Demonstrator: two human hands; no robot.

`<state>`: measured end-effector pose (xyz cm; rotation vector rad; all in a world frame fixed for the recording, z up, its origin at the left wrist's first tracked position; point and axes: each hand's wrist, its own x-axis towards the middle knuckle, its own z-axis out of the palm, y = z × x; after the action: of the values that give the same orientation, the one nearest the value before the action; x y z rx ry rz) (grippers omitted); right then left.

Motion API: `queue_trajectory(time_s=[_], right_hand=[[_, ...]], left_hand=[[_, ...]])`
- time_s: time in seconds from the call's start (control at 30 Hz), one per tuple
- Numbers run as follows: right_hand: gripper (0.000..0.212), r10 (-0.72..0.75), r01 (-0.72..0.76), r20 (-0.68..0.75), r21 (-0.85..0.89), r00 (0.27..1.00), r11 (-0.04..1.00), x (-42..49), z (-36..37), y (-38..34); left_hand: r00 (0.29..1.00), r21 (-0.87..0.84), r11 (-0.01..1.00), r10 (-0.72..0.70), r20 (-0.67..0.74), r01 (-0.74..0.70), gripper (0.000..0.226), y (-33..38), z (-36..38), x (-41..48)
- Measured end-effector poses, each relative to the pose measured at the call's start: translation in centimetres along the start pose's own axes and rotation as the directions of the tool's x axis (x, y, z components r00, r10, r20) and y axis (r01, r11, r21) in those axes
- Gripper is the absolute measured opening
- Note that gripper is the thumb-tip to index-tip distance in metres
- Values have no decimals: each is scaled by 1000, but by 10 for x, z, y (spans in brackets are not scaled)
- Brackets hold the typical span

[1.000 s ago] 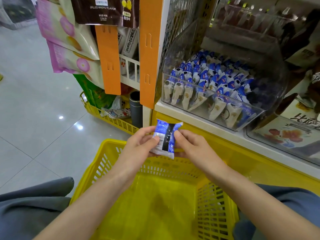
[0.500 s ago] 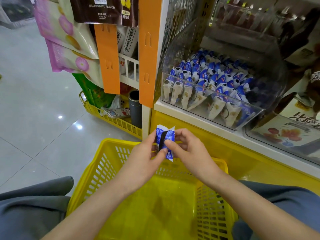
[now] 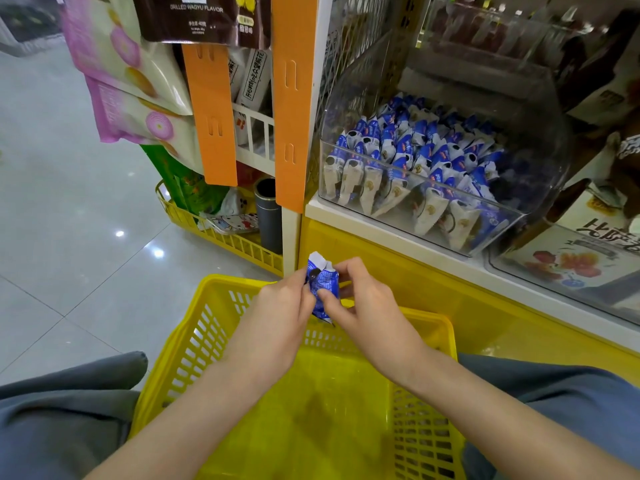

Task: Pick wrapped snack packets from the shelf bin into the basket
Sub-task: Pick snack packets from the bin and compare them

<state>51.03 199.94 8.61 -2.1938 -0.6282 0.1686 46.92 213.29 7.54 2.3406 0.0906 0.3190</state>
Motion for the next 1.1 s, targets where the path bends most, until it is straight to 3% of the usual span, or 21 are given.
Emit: queue_trajectory(time_s=[0.1,0.17,0.23,0.33,0.43,0.5,0.57,0.63,0.83,0.97,1.1], right_hand=[[22,32,-33,22,33,999,999,1,-1,1],[24,55,-64,68,138,996,988,4,-3,0],[25,47,-80,123,277,991,958,7,-5,-2],[35,59,-122,164,407,985,905,7,-7,-3],[72,132,-168,136,298,982,940,6,-7,0],[94,147,-158,74,172,986,972,4,-8,1],[103,133,-136,36,100,990,986,2,-9,3],[104,132,-134,35,89,991,987,3,-10,3],[51,152,-157,37,217,988,963,9,-18,1],[52,181,-177,3,227,983,958,8,-26,1],[53,124,-120,-18,152,992,981,2,-29,3]], left_hand=[[999,-90,995,-41,24,43,25,2,2,3],[986,-238,957,-158,48,164,26,4,2,7],[954,-463,836,-284,95,295,18,6,2,10],[887,-679,591,-409,214,436,24,12,-2,18],[811,-717,397,-399,427,573,32,17,-6,21],[828,-678,475,-314,465,561,22,21,-5,16],[875,-635,606,-282,393,480,11,24,-3,12],[906,-608,672,-307,291,423,11,24,-2,11],[895,-671,601,-371,247,434,16,24,-6,17],[888,-623,633,-355,292,459,21,25,-5,19],[853,-629,579,-298,428,518,23,26,-5,22]])
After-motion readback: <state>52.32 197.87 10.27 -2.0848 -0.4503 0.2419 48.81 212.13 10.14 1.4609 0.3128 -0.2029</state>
